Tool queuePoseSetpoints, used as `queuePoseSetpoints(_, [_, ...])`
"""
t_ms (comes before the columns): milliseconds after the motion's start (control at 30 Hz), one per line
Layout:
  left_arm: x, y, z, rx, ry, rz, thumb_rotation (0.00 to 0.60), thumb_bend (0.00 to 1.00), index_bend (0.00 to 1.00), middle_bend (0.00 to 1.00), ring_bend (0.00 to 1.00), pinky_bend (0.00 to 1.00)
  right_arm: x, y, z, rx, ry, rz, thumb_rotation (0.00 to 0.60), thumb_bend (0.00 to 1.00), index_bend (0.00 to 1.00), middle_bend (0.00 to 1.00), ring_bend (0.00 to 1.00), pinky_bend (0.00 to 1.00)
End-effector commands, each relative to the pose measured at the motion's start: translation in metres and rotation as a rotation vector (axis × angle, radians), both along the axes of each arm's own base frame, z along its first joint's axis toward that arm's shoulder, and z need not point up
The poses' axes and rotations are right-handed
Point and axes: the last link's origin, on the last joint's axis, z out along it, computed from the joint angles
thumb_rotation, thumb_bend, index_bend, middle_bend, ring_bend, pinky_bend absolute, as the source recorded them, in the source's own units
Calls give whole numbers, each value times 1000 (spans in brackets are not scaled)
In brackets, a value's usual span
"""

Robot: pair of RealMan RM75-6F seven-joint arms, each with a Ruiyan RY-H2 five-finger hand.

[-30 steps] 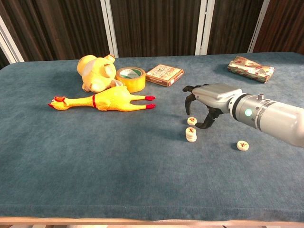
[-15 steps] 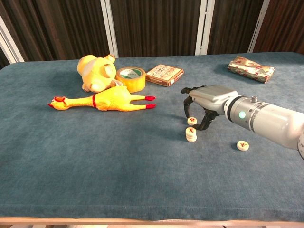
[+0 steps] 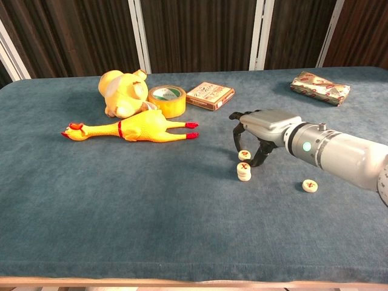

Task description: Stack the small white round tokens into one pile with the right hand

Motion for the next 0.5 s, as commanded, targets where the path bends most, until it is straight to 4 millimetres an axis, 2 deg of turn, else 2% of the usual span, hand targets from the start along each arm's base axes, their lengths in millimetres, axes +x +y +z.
queuePoseSetpoints(33, [0,0,0,0,0,0,600,442,0,0,0,74,4,3,9,-11,-42,14,600,472,646,37,0,0])
queuePoseSetpoints(267, [1,-1,0,-1,1,-4,600,443,0,0,0,74,15,21,31,35,-148,35,600,472,646,40,0,0])
queuePoseSetpoints(500, [1,-1,-1,0,2,-4,600,443,0,0,0,74,11,39,41,71,-107,72,600,472,645,40,0,0])
